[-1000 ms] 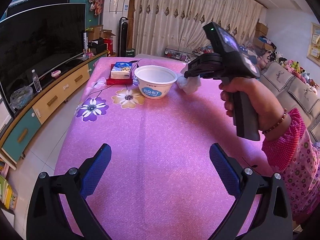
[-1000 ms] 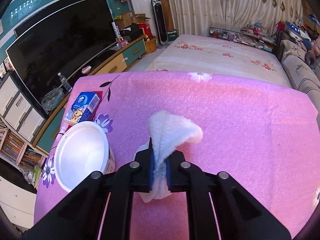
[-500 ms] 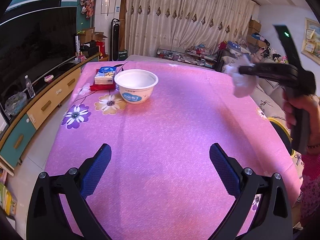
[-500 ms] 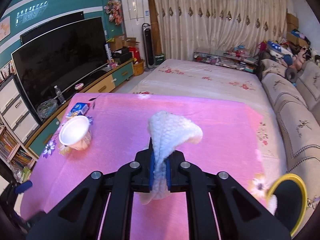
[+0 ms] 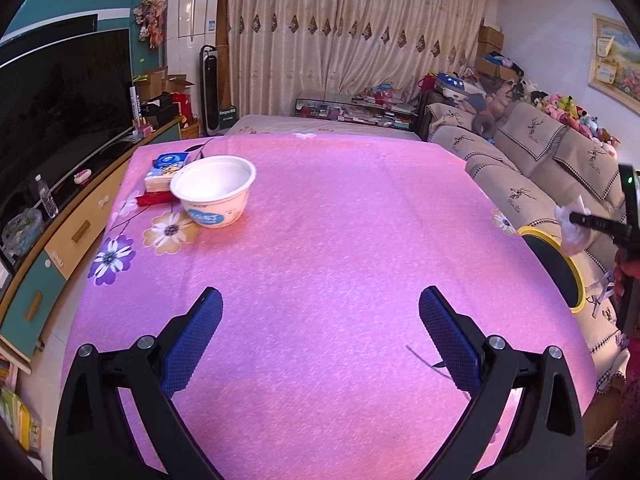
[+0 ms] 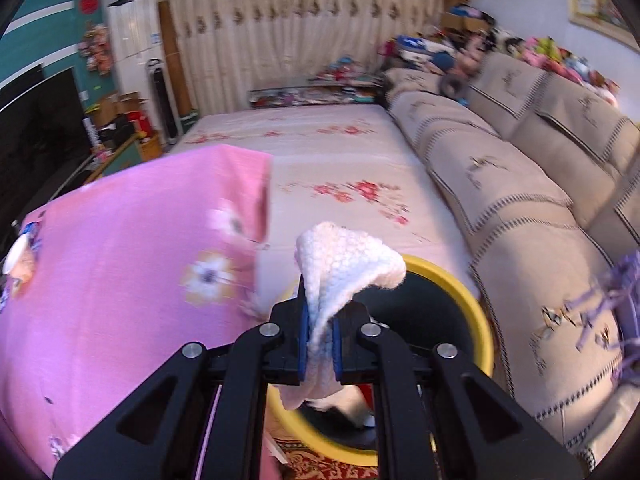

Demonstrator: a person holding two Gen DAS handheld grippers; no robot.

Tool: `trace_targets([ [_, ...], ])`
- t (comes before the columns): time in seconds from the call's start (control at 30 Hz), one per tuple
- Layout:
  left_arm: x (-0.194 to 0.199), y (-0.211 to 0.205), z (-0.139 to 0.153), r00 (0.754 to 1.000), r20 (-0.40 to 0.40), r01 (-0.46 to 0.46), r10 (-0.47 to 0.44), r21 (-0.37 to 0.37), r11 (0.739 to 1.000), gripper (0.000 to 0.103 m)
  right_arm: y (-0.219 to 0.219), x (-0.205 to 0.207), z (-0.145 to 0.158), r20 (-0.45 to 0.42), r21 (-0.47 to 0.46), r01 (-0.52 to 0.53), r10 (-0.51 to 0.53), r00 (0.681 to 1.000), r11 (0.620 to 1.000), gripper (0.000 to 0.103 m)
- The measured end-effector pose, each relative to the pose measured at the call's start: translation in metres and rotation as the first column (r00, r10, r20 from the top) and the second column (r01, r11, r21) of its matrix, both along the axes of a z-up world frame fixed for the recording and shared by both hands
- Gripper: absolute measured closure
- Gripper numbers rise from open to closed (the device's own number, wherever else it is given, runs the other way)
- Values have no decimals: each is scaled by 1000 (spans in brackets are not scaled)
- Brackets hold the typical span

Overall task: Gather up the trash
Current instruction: 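Carry the tissue with the right gripper into the bin and release, then grasp the rim of the white plastic bowl with the left gripper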

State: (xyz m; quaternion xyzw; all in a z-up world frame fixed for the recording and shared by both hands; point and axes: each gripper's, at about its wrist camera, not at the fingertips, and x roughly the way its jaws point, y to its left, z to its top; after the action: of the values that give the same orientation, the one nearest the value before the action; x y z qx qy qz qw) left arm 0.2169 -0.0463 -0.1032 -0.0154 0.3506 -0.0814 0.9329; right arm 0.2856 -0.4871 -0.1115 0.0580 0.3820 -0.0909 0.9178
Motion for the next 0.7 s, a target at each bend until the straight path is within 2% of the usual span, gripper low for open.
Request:
trace_targets([
  [0.1, 3, -8, 2, 1000, -3, 10, -10, 1, 1000, 6, -32, -4, -21, -30, 11, 54, -54, 998, 998, 94],
  [0.27, 7, -14, 3, 1000, -3, 18, -17, 21, 1000, 6, -50, -1, -47, -74, 23, 90, -88, 993, 996, 91],
  [0.3, 8, -16, 3, 1000, -2, 18, -18, 28, 999, 6, -52, 1, -50, -78, 26, 97, -95, 992, 995, 89],
  [0.33, 9, -16, 4, 1000, -2, 19, -19, 34, 999, 6, -52, 2, -53, -80, 28, 105, -102, 992, 994, 78],
  [0.37, 10, -17, 4, 1000, -1, 19, -19, 38, 999, 6, -49, 4, -53, -79, 28, 113, -110, 991, 993, 69],
  [0.4, 10, -16, 4, 1000, 0, 19, -19, 42, 999, 6, -51, 3, -54, -77, 31, 119, -117, 990, 992, 66],
  [0.57, 21, -10, 5, 1000, 2, 11, -11, 53, 999, 6, -44, 3, -48, -62, 19, 115, -113, 992, 993, 65],
  [0.7, 45, 6, 9, 1000, 6, -10, 10, 72, 997, 6, -34, 3, -43, -51, 18, 96, -95, 994, 995, 61],
])
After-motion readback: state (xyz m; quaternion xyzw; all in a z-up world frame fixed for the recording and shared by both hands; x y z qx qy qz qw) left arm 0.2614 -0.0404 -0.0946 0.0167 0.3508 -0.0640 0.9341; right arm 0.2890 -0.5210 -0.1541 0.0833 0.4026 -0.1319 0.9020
